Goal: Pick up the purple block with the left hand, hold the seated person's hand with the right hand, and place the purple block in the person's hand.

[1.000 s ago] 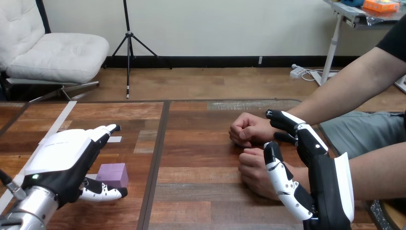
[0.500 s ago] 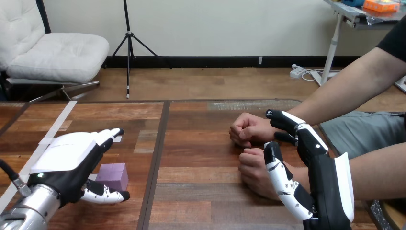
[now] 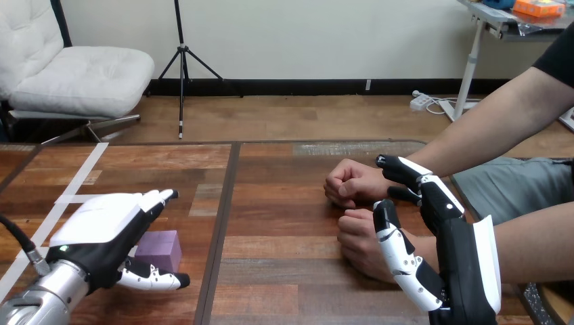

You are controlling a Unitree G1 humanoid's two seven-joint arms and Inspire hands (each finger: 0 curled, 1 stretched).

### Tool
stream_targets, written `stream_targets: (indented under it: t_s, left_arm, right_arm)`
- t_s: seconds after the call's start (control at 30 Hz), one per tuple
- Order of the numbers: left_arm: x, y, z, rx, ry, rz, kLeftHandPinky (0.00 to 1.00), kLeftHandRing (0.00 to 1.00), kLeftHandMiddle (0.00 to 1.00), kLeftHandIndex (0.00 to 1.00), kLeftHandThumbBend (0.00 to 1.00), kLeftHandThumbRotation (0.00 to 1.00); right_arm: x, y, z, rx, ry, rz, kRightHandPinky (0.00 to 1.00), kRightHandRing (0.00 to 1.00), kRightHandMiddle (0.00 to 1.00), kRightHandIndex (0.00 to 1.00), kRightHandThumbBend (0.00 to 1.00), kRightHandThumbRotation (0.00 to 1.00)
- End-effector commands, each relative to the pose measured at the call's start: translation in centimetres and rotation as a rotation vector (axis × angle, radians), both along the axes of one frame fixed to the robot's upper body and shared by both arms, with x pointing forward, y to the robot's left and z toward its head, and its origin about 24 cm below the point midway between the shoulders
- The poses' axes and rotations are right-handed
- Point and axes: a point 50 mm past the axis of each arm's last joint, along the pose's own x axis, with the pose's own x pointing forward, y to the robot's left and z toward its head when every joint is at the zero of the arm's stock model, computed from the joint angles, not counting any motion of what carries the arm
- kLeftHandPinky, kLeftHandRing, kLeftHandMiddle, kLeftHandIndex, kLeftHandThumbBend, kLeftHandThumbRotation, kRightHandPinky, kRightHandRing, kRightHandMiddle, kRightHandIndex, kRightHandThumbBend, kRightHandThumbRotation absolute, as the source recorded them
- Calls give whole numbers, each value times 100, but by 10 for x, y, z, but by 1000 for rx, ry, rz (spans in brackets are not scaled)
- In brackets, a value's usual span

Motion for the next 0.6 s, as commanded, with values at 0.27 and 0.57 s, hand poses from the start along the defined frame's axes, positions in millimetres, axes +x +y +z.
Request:
stream_targets:
  t_s: [0.27,0.57]
  left_arm:
    - [22,0,12,25,-51,-35,91,95,96,95,86,39]
    - [27,0,9,35,-34,-39,90,95,95,95,86,38]
  right_arm:
    - [11,1,11,7,-85,2,73,79,79,75,32,55]
    - [11,0,11,4,-84,-3,73,79,79,74,31,55]
